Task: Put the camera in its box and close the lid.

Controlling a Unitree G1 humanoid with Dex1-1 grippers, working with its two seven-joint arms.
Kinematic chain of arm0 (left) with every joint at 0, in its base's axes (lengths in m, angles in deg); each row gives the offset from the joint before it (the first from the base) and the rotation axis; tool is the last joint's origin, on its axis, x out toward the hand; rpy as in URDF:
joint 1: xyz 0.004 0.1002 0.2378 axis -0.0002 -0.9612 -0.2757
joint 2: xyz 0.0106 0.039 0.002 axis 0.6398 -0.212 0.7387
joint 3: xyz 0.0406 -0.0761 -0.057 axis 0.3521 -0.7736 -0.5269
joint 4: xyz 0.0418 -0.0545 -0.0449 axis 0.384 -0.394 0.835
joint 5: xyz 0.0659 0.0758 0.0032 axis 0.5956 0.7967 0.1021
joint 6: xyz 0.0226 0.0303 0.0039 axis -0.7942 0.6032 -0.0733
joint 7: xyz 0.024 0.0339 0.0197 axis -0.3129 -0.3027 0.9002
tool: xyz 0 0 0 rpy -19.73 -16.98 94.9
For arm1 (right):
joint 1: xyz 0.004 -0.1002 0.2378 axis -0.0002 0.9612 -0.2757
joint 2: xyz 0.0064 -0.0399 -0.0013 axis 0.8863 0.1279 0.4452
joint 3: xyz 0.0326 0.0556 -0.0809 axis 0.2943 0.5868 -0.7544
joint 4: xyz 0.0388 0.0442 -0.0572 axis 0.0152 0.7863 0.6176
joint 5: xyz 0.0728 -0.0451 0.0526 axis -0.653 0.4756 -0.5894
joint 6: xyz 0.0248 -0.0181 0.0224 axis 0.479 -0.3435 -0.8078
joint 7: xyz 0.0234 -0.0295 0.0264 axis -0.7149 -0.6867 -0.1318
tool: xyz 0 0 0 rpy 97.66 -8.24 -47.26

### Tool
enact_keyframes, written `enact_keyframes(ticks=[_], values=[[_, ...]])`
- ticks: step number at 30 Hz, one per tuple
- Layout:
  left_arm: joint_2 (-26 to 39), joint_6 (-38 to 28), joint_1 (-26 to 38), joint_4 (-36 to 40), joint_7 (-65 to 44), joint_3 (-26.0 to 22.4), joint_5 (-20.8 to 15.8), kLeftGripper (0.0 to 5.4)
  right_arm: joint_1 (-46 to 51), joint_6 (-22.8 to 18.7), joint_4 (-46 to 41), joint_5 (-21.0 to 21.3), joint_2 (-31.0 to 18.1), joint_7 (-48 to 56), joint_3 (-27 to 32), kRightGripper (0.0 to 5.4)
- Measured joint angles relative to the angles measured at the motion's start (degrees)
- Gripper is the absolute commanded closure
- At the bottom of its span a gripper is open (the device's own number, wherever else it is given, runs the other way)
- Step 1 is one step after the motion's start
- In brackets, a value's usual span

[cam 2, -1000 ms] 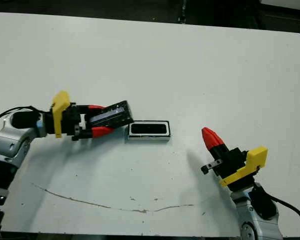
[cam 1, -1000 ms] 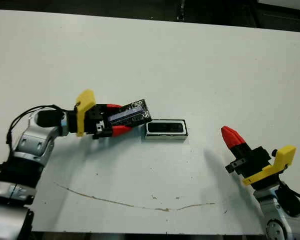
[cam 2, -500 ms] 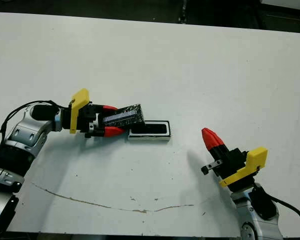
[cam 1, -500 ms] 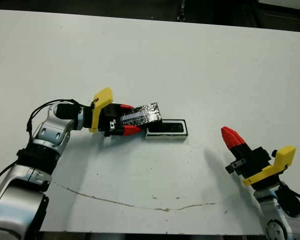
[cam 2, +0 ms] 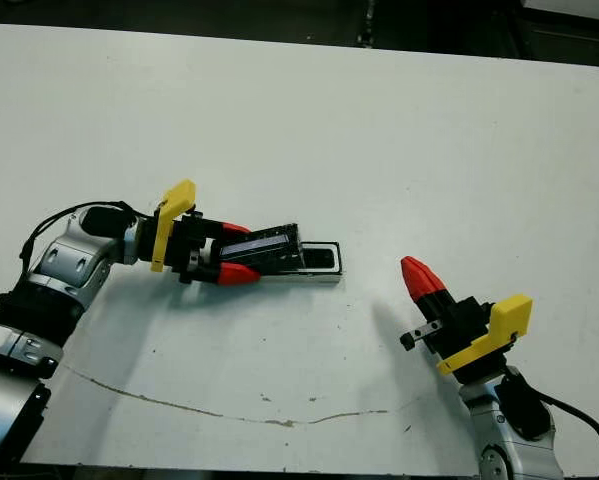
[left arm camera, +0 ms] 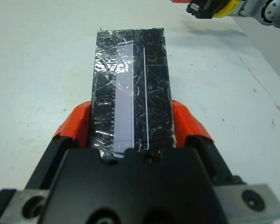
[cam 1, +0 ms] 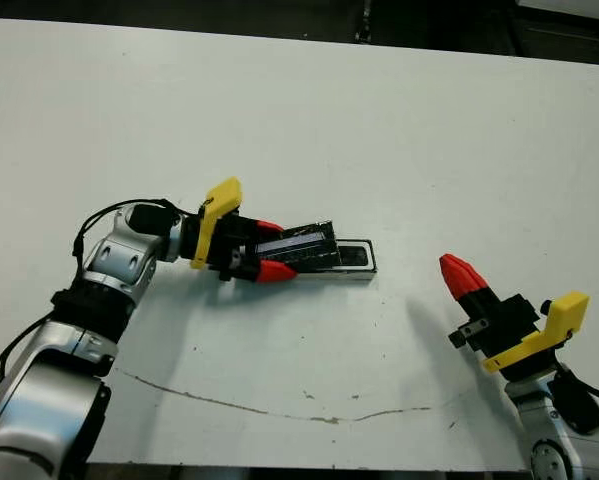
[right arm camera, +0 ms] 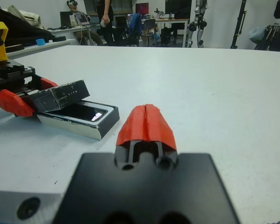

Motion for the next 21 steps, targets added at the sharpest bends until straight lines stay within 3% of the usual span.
enact_keyframes(ticks=[8, 14, 21], values=[[-0.8, -1.6, 0.1, -1.0, 0.1, 0.2, 0.3, 2.24, 0.1, 0.0, 0.1, -0.5, 0.0, 0.0, 0.0, 5.4], [-2.2, -6.6, -0.7, -1.2, 4.0, 1.8, 3.3, 2.24, 0.2, 0.0, 0.2, -0.6, 0.0, 0.1, -0.3, 5.4], [-4.2, -7.3, 2.0, -5.8, 4.4, 3.6, 4.2, 2.24, 0.6, 0.3, 0.2, -0.5, 0.0, 0.0, -0.3, 5.4]])
